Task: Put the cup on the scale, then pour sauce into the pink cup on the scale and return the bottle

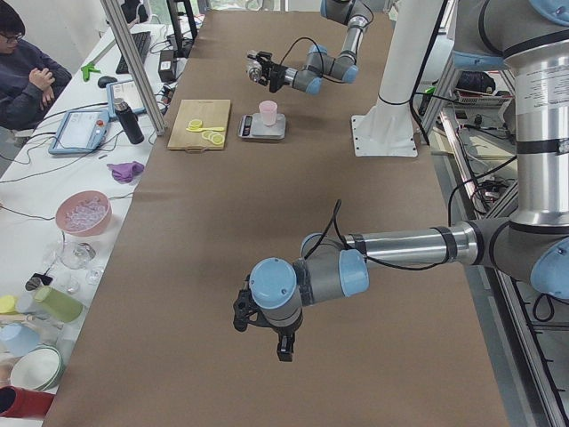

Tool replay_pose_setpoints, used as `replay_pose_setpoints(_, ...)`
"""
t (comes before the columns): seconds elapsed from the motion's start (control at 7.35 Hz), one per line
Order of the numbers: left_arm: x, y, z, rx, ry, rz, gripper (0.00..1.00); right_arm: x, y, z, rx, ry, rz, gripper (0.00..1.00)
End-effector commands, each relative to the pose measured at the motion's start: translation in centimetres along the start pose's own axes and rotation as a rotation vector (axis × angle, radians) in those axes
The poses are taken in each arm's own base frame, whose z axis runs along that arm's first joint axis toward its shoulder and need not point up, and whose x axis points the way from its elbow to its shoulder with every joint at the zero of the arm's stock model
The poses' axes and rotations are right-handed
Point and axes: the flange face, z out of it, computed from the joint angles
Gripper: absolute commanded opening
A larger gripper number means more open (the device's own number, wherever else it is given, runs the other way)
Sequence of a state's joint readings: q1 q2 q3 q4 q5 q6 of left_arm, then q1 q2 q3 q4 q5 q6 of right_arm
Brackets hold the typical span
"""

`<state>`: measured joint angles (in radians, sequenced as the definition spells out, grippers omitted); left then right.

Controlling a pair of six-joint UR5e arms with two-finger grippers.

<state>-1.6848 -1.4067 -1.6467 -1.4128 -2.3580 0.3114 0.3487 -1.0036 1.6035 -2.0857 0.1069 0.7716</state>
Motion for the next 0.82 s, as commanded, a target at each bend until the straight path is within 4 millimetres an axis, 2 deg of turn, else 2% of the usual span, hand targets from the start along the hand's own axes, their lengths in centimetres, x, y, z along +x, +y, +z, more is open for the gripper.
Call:
replay_pose_setpoints(0.0,-0.22,0.08,0.30,-0.005,0.006,-0.006,0.98,0.37,0.13,0.78,0.017,0.035,-0.004,0.00)
replay_pose_setpoints(0.68,-0.57,0.14,0.67,-0.011,0.010,-0.013,0.98,0.67,-0.22,0.64,0.028,0.044,0.002,0.00)
